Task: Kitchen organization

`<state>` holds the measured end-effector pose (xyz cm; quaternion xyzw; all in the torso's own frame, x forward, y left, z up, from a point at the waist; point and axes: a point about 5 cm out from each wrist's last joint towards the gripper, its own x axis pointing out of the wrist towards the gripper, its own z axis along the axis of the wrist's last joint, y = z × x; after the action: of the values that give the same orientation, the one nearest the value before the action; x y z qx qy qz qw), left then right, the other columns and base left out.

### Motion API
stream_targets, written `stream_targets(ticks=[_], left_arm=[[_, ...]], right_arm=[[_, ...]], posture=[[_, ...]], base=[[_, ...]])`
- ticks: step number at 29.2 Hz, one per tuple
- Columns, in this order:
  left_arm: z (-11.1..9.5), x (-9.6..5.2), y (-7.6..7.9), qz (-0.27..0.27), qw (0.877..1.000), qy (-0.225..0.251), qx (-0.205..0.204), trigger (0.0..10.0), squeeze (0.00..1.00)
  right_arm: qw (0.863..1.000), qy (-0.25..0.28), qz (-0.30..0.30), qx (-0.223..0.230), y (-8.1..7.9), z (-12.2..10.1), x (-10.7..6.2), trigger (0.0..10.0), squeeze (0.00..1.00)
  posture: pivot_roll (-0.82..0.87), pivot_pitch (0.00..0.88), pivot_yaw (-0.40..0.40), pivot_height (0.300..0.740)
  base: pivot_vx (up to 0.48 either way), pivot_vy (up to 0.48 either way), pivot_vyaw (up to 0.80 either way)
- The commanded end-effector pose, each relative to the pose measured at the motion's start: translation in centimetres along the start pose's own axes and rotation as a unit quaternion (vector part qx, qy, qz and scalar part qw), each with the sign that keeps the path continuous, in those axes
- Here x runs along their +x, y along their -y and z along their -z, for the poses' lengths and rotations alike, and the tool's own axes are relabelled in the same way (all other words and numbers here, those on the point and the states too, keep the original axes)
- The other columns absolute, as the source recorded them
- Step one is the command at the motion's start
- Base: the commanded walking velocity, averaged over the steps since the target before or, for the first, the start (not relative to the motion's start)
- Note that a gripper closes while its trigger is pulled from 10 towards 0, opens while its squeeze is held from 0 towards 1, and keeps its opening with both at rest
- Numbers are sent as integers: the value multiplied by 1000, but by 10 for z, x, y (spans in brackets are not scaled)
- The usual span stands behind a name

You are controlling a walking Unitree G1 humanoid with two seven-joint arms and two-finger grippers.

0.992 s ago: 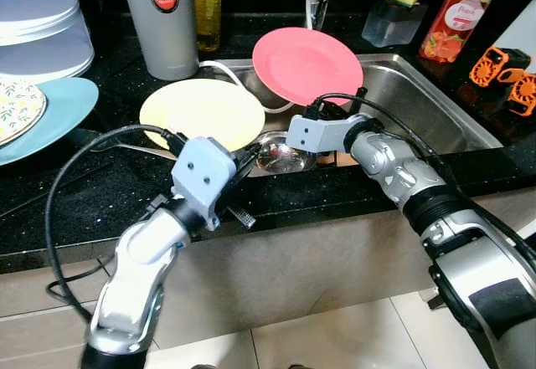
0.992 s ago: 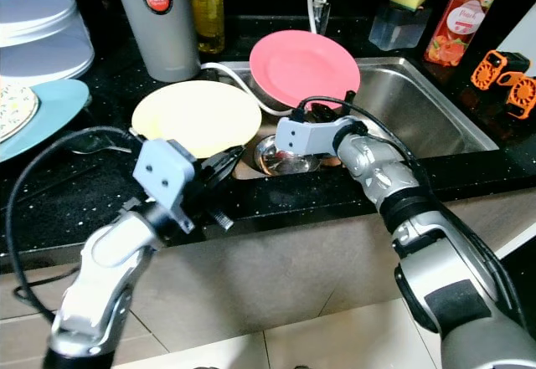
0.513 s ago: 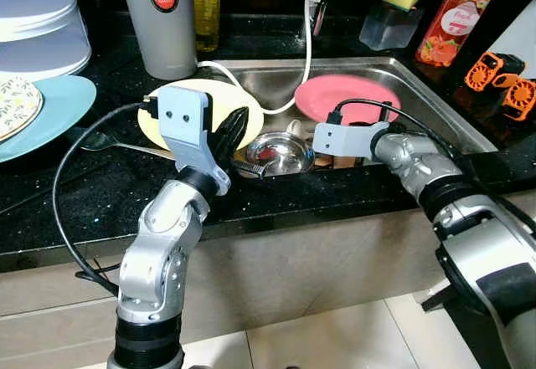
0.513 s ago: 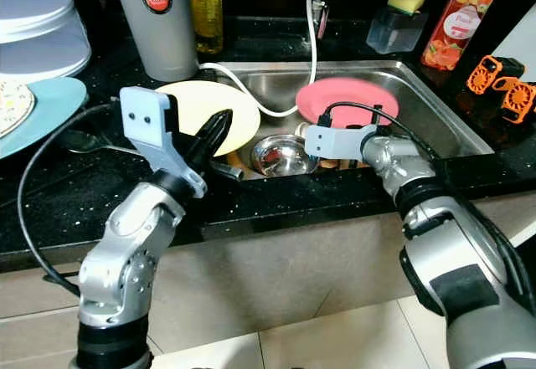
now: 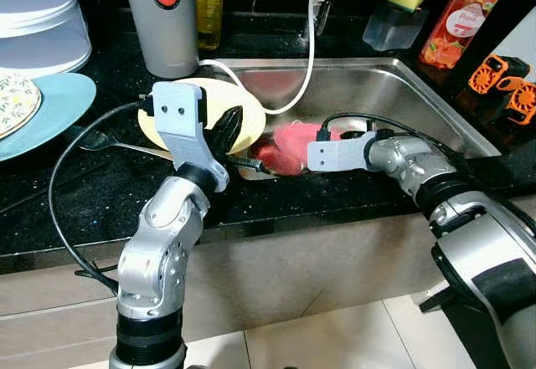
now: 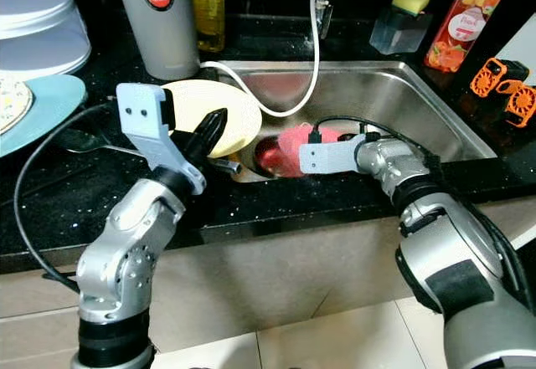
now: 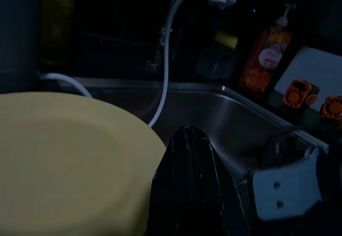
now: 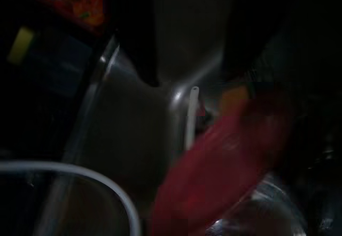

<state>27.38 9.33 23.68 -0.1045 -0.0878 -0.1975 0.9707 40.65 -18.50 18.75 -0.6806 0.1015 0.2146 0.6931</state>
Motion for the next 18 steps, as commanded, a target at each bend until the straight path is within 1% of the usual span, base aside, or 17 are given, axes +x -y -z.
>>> stream_targets(ticks=[1,2,4,5,6,8,9,10,11,13,14,15,18], left_arm=[[4,-2,7,7,1000,-9,-16,10000,0],[5,-6,6,7,1000,-16,-14,10000,0],[5,-6,6,7,1000,-16,-14,10000,0],[6,-10,3,5,1000,-25,-12,10000,0],[7,-16,1,2,999,-33,-19,10000,0],[9,-25,-2,-11,998,-50,-44,10000,0],[12,-29,-2,-23,996,-58,-69,10000,0],[14,-32,-1,-32,994,-64,-85,10000,0],[14,-32,-1,-32,994,-64,-85,10000,0],[24,-38,-4,-84,987,-89,-106,10000,0],[28,-40,-6,-101,984,-98,-109,10000,0],[31,-42,-9,-120,982,-105,-103,10000,0],[32,-45,-12,-127,981,-109,-95,10000,0]], right_arm=[[999,-13,14,30,5,9,-3,10000,1000],[998,-11,26,51,7,11,-4,10000,0],[998,-11,26,51,7,11,-4,10000,0],[996,-5,44,78,11,13,-6,10000,0],[992,6,69,106,16,14,-8,10000,0],[982,29,118,147,26,13,-11,10000,0],[978,44,134,155,29,11,-13,10000,0],[976,52,143,158,30,9,-13,10000,0],[976,52,143,158,30,9,-13,10000,0],[972,63,152,166,28,6,-13,10000,0],[972,65,151,169,26,5,-12,10000,0],[971,67,152,170,25,3,-11,10000,0],[971,70,153,171,24,1,-11,10000,0]], posture=[[194,2,-138,740],[196,4,-135,740],[196,4,-135,740],[195,8,-130,740],[196,10,-125,740],[197,16,-119,740],[199,21,-117,740],[199,21,-117,740],[199,21,-117,740],[196,29,-115,740],[196,29,-115,740],[197,31,-117,740],[199,33,-121,740]], base=[[0,0,0],[0,0,0],[0,0,0],[0,0,0],[0,0,0],[0,0,0],[0,0,0],[0,0,0],[0,0,0],[0,0,0],[0,0,0],[0,0,0],[0,0,0]])
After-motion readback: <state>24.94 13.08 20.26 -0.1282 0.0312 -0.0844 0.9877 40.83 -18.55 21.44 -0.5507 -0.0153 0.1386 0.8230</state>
